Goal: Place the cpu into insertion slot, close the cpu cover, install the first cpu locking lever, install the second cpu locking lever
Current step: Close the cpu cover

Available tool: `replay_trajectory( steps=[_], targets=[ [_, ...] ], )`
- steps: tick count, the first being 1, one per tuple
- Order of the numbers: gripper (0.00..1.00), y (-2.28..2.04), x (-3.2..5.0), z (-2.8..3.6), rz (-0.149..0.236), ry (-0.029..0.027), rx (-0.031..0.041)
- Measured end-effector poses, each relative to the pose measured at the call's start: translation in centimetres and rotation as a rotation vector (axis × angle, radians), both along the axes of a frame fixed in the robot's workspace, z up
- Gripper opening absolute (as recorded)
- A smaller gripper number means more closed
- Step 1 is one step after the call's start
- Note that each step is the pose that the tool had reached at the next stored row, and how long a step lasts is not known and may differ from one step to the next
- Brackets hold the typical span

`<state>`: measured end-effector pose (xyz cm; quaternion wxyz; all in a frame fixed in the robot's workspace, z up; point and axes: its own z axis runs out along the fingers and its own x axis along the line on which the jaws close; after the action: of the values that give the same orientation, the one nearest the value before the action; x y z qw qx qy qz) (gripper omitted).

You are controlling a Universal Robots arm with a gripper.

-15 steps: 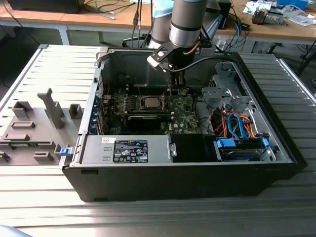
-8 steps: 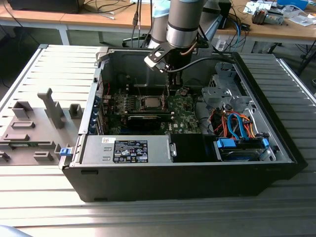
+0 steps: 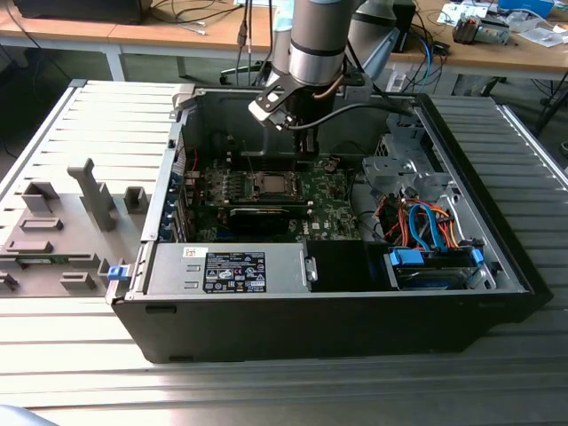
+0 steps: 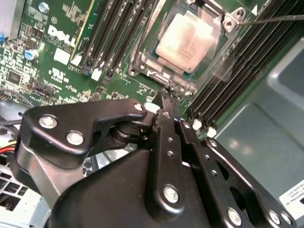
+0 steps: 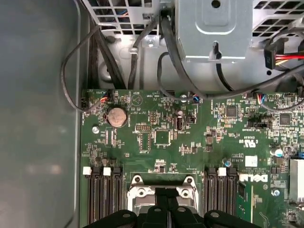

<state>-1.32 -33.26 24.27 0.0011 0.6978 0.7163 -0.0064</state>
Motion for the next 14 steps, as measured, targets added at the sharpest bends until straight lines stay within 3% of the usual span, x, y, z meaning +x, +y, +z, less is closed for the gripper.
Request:
replay_trajectory(
  steps=[3, 6, 14],
  targets=[
    [0.11, -0.01, -1.38, -0.11, 0.0, 0.0001, -0.0002],
    [0.11, 0.0, -3.54, -0.77, 0.0, 0.0, 0.0],
    [0.11, -0.01, -4.69, -1.85, 0.001, 0.0, -0.0001]
  ],
)
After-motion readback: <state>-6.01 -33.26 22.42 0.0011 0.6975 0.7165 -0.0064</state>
